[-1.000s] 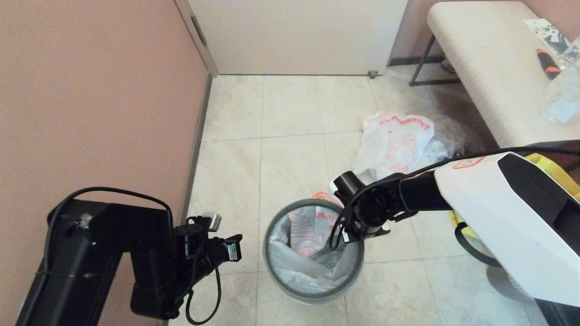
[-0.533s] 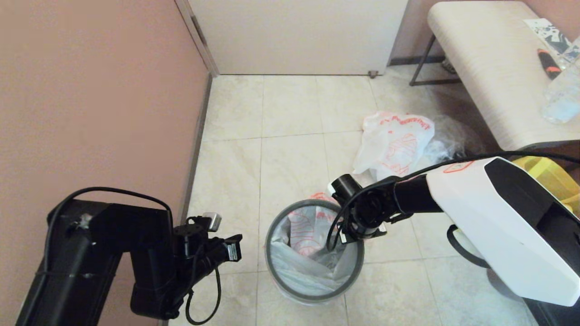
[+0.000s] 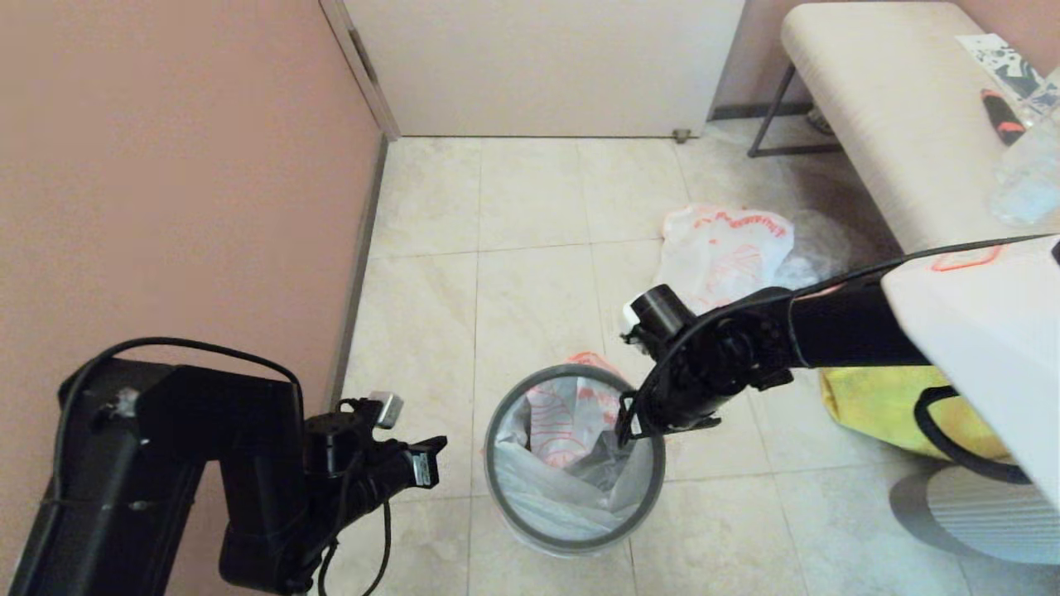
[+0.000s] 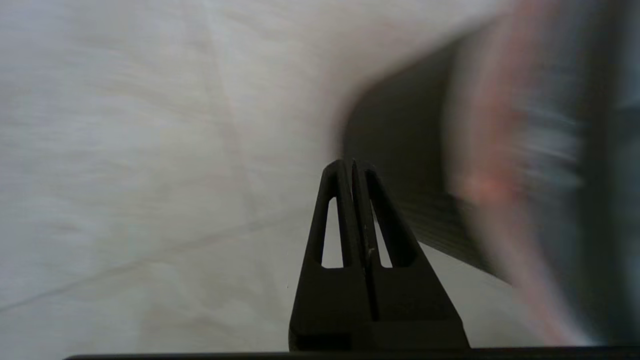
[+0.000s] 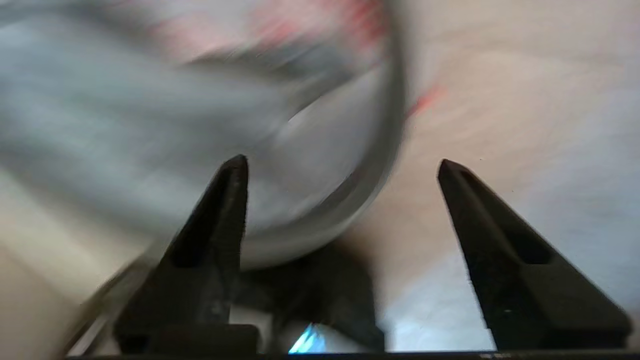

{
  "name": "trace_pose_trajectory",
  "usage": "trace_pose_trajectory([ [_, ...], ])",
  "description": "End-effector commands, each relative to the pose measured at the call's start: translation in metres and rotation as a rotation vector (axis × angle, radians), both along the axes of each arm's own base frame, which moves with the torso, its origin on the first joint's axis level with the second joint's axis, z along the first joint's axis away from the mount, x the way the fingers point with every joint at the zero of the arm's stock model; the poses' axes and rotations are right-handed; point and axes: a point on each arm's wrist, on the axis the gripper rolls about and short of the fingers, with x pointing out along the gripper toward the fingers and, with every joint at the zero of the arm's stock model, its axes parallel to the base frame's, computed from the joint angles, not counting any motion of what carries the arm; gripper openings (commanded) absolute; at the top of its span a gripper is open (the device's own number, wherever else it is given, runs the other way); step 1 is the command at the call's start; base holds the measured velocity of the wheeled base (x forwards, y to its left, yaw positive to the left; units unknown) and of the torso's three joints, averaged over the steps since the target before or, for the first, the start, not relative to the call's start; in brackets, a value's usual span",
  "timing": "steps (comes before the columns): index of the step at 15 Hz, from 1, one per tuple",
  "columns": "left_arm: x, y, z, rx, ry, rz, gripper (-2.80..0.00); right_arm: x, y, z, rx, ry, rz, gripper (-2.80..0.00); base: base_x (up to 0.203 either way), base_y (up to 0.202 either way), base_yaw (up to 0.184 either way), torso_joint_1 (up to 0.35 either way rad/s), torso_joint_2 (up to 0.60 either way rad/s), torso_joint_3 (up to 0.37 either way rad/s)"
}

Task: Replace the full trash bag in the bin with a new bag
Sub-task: Place the trash can ring on the trash can

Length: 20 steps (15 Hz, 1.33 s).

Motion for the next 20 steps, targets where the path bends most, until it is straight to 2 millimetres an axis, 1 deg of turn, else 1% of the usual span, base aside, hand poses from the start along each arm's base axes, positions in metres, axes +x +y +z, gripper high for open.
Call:
trace_pose_trajectory([
  [1,-0.018,0.005,0.028,-0.113,0.001,-0.152,-2.8,-0.012,-0.027,0.032,0.287,0.123,0.144,-2.8,0.0,0.0,0.0,0.0,0.0,0.0],
  [2,-0.023,0.012,0.037,-0.149,-0.002,-0.188,-2.8,-0.009,-0.044,0.028,0.335,0.169,0.165,-2.8,0.0,0.0,0.0,0.0,0.0,0.0],
  [3,-0.026,0.02,0.045,-0.173,-0.009,-0.204,-2.8,-0.007,-0.053,0.023,0.335,0.178,0.169,-2.8,0.0,0.0,0.0,0.0,0.0,0.0],
  [4,-0.031,0.03,0.051,-0.195,-0.01,-0.218,-2.8,-0.003,-0.058,0.02,0.352,0.195,0.169,-2.8,0.0,0.0,0.0,0.0,0.0,0.0],
  [6,-0.041,0.038,0.055,-0.223,0.008,-0.253,-2.8,0.004,-0.065,0.009,0.371,0.226,0.179,-2.8,0.0,0.0,0.0,0.0,0.0,0.0],
  [8,-0.047,0.037,0.059,-0.252,0.009,-0.336,-2.8,0.012,-0.068,-0.01,0.348,0.253,0.21,-2.8,0.0,0.0,0.0,0.0,0.0,0.0],
  [9,-0.045,0.033,0.06,-0.263,0.003,-0.388,-2.8,0.017,-0.068,-0.019,0.334,0.261,0.223,-2.8,0.0,0.0,0.0,0.0,0.0,0.0],
  [13,-0.013,-0.007,0.067,-0.255,-0.102,-0.537,-2.8,0.041,-0.066,-0.051,0.296,0.263,0.28,-2.8,0.0,0.0,0.0,0.0,0.0,0.0],
  [14,-0.005,-0.015,0.07,-0.254,-0.125,-0.56,-2.8,0.046,-0.066,-0.058,0.288,0.26,0.297,-2.8,0.0,0.0,0.0,0.0,0.0,0.0],
  [16,0.011,-0.027,0.068,-0.253,-0.115,-0.582,-2.8,0.054,-0.067,-0.068,0.274,0.249,0.323,-2.8,0.0,0.0,0.0,0.0,0.0,0.0],
  [18,0.028,-0.032,0.055,-0.251,-0.081,-0.579,-2.8,0.064,-0.074,-0.077,0.279,0.245,0.325,-2.8,0.0,0.0,0.0,0.0,0.0,0.0],
  [20,0.043,-0.035,0.032,-0.221,-0.048,-0.557,-2.8,0.075,-0.083,-0.086,0.296,0.237,0.333,-2.8,0.0,0.0,0.0,0.0,0.0,0.0],
])
